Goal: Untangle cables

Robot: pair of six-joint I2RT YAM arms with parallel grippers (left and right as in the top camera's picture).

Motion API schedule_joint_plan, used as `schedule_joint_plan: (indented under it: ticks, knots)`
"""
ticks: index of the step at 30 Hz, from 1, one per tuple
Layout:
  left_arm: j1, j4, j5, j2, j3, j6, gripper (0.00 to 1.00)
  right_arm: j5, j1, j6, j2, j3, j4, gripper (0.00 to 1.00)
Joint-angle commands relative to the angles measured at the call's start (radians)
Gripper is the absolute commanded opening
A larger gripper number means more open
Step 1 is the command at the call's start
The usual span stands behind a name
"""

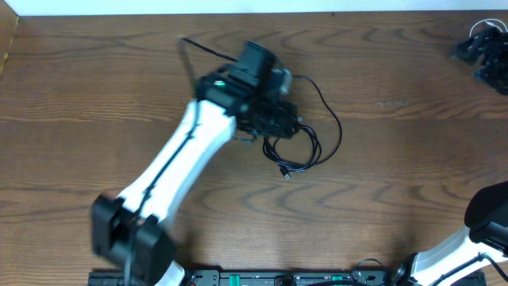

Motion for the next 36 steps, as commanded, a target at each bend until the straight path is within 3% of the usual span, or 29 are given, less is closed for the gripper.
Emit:
schedule_joint_plan:
  ticks: [1,8,15,25,36]
  knots:
    - [-0.06,0.005,-0.009,0.091,-0.015,0.018,0.54,0.093,0.028,-0.033,0.007,-0.002,-0.023,0.88]
    - [-0.141,0.099,-0.017,0.235,-0.015,-0.018,0.53,0.127,0.059,-0.033,0.007,-0.002,-0.034,0.89]
    - [-0.166,0.201,-0.19,0.332,-0.015,-0.174,0.52,0.195,0.097,-0.033,0.007,-0.002,-0.04,0.88]
    - [-0.168,0.285,-0.19,0.397,-0.015,-0.174,0.38,0.205,0.102,-0.033,0.007,-0.002,-0.045,0.88]
    - [-0.179,0.286,-0.193,0.443,-0.018,-0.174,0.33,0.205,0.107,-0.033,0.007,-0.002,-0.048,0.88]
